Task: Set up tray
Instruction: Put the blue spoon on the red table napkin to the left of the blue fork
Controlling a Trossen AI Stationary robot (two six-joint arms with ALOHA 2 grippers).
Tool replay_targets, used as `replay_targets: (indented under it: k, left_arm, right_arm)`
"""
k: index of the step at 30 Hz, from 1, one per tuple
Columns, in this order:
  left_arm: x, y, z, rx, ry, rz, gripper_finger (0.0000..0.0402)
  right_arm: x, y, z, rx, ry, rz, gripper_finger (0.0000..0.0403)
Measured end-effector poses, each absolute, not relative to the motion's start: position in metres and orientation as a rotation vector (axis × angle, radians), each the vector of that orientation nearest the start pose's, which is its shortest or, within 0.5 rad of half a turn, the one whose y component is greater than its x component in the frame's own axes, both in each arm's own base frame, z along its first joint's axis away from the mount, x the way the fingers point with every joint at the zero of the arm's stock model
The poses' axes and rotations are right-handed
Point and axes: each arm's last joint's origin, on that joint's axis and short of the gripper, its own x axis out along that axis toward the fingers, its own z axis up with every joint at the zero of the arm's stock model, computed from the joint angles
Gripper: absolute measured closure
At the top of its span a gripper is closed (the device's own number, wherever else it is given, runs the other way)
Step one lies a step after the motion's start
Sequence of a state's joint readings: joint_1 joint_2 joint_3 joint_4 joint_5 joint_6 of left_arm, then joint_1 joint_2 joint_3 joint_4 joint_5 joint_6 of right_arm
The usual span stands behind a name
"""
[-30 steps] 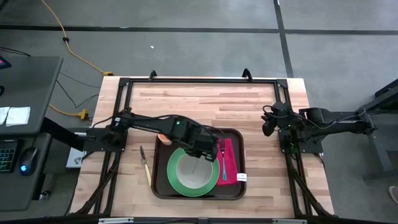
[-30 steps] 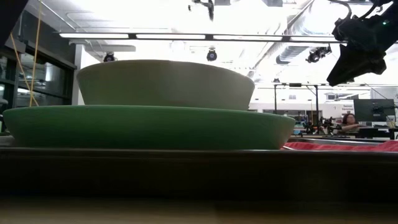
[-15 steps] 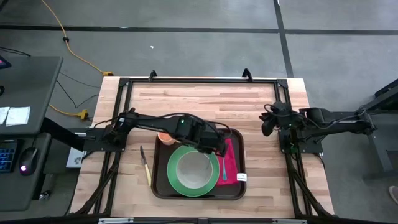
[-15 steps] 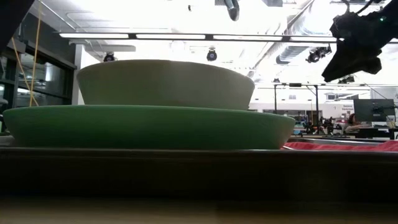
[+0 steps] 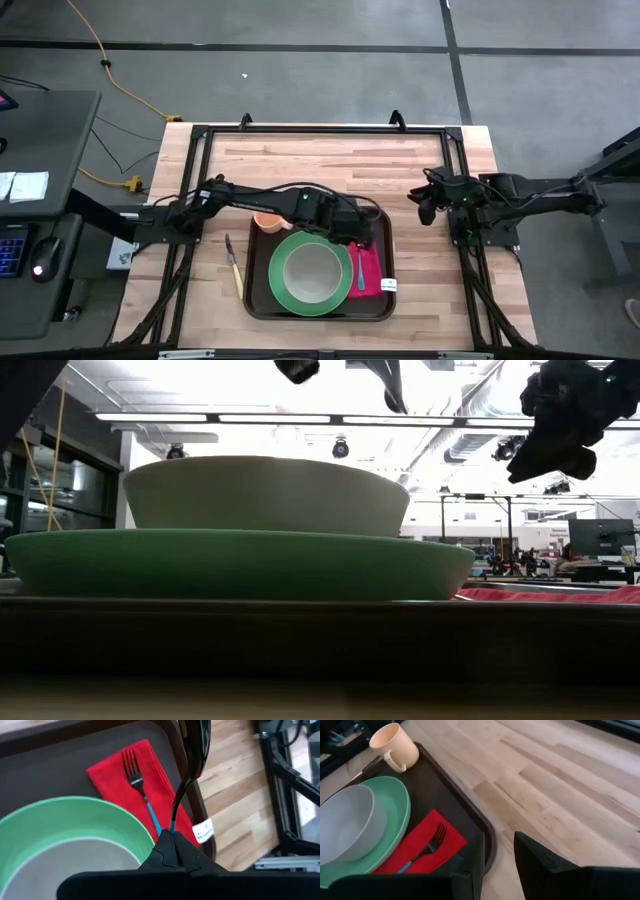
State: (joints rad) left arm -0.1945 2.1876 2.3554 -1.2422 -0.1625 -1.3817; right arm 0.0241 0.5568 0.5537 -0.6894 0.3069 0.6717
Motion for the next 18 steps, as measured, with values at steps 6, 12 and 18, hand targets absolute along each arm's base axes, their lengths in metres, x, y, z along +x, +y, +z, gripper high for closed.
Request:
replay_targets:
  k: [6, 12, 18]
  left_arm:
    - [0.449, -0.070, 0.335, -1.027, 0.839, 0.663, 0.0398]
    - [0.450, -0.065, 0.335, -1.009, 0.821, 0.681, 0.0398]
    - [0.450, -0.065, 0.335, -0.998, 0.809, 0.695, 0.0398]
  right_arm:
    - [0.124, -0.003, 0.241, 0.559, 0.583, -0.410, 0.0318]
    - [0.135, -0.001, 0.243, 0.574, 0.570, -0.311, 0.0318]
    - [0.145, 0.002, 0.244, 0.578, 0.563, -0.221, 0.0318]
